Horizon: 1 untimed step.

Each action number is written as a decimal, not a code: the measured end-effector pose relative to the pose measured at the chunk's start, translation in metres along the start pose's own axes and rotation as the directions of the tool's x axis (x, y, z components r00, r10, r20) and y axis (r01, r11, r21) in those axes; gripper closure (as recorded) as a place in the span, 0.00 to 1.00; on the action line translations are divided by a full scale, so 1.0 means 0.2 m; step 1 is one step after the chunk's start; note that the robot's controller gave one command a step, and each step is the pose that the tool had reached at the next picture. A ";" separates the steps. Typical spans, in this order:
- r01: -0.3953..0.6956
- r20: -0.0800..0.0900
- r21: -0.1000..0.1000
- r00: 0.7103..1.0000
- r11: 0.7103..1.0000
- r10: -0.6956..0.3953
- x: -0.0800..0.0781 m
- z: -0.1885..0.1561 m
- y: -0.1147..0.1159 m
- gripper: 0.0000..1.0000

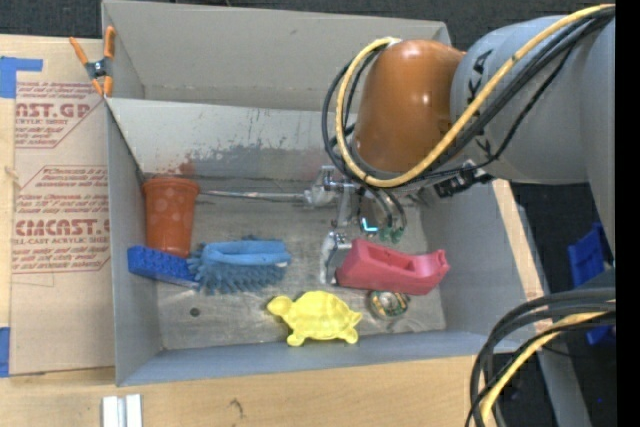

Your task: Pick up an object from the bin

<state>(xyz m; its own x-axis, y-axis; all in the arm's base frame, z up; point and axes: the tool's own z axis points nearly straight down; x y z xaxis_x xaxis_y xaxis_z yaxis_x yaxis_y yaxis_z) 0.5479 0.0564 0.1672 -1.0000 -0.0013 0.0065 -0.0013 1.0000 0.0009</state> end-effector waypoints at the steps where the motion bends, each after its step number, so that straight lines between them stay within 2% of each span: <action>1: -0.001 0.007 0.000 1.000 1.000 0.001 -0.01 -0.02 0.00 0.00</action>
Offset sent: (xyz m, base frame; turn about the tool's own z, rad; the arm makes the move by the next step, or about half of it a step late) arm -0.0172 0.0083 -0.0972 0.1767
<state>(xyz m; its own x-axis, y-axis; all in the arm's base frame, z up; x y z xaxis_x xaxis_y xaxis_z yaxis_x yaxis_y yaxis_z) 0.5497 0.0562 0.1709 -1.0000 -0.0006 -0.0008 -0.0006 1.0000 0.0012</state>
